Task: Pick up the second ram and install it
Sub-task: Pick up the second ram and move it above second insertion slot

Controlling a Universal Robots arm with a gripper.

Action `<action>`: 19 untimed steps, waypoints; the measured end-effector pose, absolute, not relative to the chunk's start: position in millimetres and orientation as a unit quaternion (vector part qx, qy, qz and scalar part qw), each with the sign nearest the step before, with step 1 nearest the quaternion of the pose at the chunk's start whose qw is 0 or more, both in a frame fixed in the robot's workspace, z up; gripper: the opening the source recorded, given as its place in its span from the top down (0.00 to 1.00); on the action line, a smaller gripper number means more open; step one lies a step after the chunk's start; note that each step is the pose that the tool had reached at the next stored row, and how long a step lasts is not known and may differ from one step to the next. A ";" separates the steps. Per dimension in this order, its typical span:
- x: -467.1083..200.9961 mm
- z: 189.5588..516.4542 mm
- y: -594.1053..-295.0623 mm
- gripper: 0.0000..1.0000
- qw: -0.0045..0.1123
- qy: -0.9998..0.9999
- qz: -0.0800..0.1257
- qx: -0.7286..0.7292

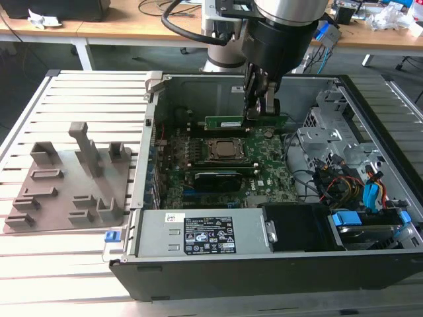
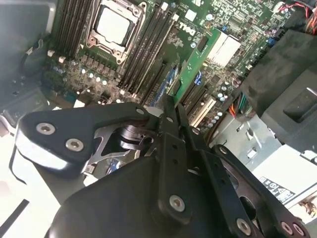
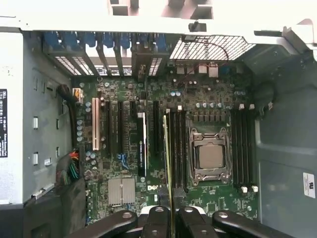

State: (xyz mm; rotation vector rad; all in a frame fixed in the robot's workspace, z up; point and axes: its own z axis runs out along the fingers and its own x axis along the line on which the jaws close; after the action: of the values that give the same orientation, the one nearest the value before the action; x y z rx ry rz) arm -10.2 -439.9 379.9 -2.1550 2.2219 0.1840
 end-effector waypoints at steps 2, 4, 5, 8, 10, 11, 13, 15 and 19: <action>-8.7 377.0 -438.8 0.86 0.020 0.716 0.059 -0.695; -8.7 375.3 -436.9 0.86 0.020 0.716 0.059 -0.695; -8.7 374.7 -435.9 0.86 0.020 0.716 0.059 -0.695; -8.7 367.0 -410.3 0.86 0.020 0.716 0.059 -0.695; -8.7 363.0 -402.9 0.86 0.020 0.716 0.059 -0.695; -8.6 360.2 -400.5 0.86 0.020 0.716 0.060 -0.695; -6.6 353.4 -398.0 0.86 0.020 0.716 0.060 -0.695; -3.2 347.7 -397.1 0.86 0.020 0.716 0.060 -0.695; -3.2 347.6 -397.1 0.86 0.020 0.716 0.059 -0.695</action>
State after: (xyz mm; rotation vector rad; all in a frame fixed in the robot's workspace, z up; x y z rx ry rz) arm -3.2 -397.1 347.6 -2.1556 2.2227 0.1845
